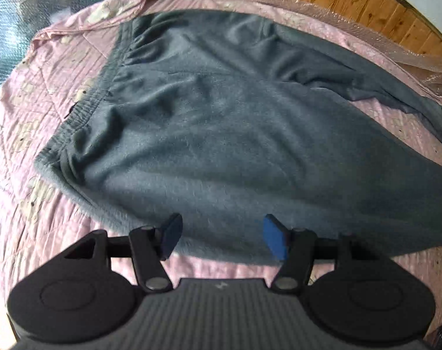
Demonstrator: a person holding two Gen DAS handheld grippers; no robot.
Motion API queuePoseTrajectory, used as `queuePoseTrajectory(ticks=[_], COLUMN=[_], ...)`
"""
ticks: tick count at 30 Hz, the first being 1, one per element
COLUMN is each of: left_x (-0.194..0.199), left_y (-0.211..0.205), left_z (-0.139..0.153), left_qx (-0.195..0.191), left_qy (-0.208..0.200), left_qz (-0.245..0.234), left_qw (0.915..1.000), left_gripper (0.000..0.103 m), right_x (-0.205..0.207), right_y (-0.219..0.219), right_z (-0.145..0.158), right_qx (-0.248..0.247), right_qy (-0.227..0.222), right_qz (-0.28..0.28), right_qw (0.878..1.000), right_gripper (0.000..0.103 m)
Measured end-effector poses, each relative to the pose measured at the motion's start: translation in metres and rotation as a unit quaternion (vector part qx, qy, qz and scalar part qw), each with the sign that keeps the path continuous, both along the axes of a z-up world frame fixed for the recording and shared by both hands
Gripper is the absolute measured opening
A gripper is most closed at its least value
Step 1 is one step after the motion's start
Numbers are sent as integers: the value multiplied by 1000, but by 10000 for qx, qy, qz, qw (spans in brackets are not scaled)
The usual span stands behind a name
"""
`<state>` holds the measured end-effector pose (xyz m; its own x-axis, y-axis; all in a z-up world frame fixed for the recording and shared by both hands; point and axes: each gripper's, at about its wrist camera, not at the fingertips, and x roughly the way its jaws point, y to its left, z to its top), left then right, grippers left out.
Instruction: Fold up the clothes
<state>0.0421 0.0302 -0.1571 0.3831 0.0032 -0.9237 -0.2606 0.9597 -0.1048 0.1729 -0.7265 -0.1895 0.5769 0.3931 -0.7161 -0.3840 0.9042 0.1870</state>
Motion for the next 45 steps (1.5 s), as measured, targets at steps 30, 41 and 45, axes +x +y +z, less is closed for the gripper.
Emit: queuePoseTrajectory(ticks=[30,41,45], left_x=[208,245,208], left_y=[-475,-469,-418], left_z=[-72,-49,-16], left_qx=[369,156,-267], left_qy=[-957,-749,-1008], left_qz=[-3562,-2354,-1779], left_qw=[9288,9689,9785], left_gripper=[62,56,68], right_x=[45,80,89], right_y=[26,-87,-86], right_z=[2,9,56], right_qx=[-1261,558,607], right_qy=[464,1587,296], right_qz=[3798,2586,1829], right_qw=[9153,9512,9808], right_gripper=[1,30,36])
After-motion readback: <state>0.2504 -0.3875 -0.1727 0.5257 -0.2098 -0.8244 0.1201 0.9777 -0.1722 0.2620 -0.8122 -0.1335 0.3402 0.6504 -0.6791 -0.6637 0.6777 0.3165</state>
